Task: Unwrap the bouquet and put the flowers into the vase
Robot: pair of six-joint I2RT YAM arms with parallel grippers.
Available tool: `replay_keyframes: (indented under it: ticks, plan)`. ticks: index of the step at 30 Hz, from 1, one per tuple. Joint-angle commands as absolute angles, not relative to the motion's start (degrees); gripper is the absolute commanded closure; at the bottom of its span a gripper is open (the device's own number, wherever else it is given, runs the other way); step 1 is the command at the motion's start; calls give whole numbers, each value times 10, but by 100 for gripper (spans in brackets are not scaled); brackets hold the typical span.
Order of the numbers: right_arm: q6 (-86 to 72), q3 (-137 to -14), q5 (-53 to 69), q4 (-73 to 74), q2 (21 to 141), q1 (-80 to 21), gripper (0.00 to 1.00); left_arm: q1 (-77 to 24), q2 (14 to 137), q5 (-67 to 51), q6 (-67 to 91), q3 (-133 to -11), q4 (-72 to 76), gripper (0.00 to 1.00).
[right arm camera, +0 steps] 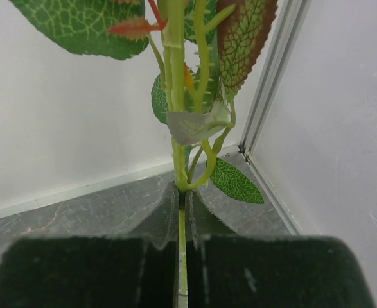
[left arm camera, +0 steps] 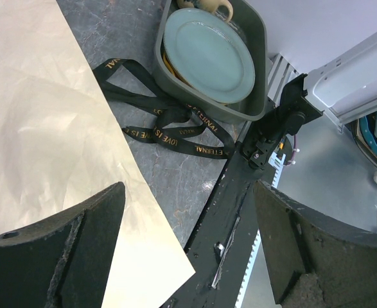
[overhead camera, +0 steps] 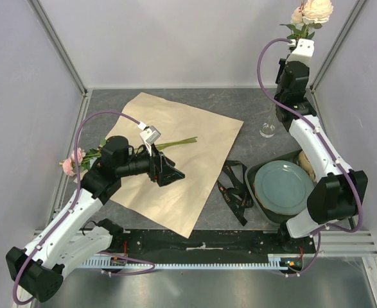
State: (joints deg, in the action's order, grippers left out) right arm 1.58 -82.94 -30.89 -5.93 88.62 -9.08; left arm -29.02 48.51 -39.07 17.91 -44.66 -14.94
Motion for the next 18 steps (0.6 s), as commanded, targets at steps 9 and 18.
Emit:
replay_keyframes:
  ticks: [9,18]
  plan:
    - [7,-822,-302,-91,897,-85,91,-292,485,-388,161,-449,-150,13]
    - [7,-817,-301,-90,896,-84,83,-291,485,-387,162,-448,-151,13]
